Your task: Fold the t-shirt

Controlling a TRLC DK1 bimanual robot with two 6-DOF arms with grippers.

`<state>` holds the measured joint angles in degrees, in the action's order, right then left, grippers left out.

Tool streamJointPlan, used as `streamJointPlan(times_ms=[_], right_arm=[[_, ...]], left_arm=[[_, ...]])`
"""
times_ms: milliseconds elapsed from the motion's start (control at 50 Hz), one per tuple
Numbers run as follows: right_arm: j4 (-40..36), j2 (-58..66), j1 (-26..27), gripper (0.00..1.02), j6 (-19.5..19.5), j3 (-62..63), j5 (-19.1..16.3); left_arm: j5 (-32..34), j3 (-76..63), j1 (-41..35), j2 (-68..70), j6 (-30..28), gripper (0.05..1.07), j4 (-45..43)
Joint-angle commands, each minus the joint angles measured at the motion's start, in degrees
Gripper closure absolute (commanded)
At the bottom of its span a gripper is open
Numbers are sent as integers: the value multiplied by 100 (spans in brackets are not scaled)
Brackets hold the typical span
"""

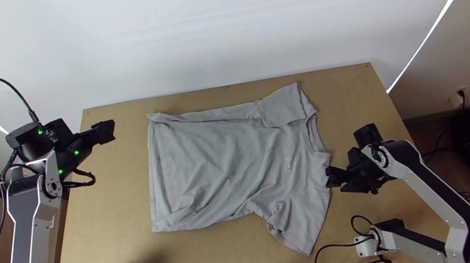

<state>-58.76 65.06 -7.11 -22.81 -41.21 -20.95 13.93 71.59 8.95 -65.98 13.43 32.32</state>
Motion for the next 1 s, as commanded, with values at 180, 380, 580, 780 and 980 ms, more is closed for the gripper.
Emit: streamJointPlan(times_ms=[180,380,580,780,980], right_arm=[[339,526,-88,42,356,421,-181],[471,569,-238,42,453,685,-190],[884,605,-519,48,426,922,-208],[1324,983,-783,48,189,922,-208],[2035,842,-950,100,127,1010,30]], left_arm=[[48,268,-86,23,-7,10,108],[30,259,-104,41,19,10,152],[22,197,-78,50,2,10,161],[13,13,37,76,-297,10,231],[136,-339,248,217,-1484,10,759]])
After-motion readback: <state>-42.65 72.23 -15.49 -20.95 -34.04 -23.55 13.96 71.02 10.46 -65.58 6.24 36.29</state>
